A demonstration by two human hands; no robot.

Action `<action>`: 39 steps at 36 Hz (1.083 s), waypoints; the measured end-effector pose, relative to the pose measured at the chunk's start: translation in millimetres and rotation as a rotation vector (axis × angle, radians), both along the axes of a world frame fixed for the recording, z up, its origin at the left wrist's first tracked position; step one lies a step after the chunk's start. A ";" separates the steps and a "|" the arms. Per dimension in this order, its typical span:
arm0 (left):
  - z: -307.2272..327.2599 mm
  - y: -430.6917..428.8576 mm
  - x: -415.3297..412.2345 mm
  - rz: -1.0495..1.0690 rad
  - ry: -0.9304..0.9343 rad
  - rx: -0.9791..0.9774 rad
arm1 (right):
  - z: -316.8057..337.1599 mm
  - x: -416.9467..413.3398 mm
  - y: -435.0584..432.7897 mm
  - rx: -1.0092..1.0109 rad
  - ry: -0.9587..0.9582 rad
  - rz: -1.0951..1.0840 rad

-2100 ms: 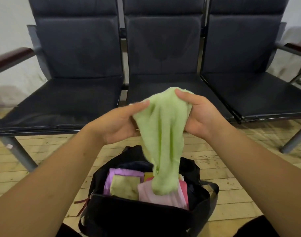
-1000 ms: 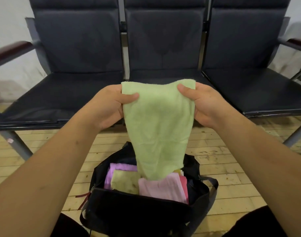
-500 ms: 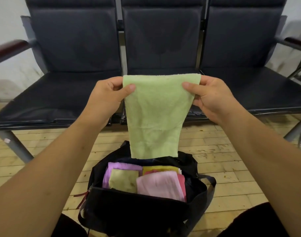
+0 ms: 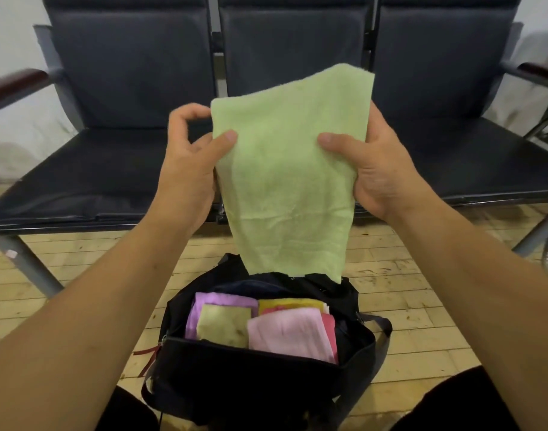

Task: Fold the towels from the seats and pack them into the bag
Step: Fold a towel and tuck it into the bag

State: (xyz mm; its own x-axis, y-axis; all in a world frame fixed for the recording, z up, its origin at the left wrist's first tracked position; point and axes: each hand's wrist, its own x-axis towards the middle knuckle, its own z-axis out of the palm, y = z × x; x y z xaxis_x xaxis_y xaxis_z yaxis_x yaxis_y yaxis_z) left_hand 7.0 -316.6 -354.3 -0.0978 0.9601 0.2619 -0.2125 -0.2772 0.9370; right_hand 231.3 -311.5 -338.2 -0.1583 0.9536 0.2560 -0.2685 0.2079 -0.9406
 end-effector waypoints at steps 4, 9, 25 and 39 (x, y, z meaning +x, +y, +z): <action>-10.4 -3.9 1.0 -0.328 0.043 -0.407 | -0.2 -8.6 -0.6 -0.055 0.118 0.070; -26.2 -15.8 13.9 -0.596 0.093 -0.548 | -2.5 -6.0 1.8 -0.135 0.213 0.098; -9.4 -19.7 25.9 -0.317 -0.448 -0.484 | -22.3 6.6 6.0 -0.464 0.005 0.283; -9.5 -10.0 5.9 -0.306 -0.022 -0.570 | -22.7 13.8 15.6 -0.419 0.086 0.115</action>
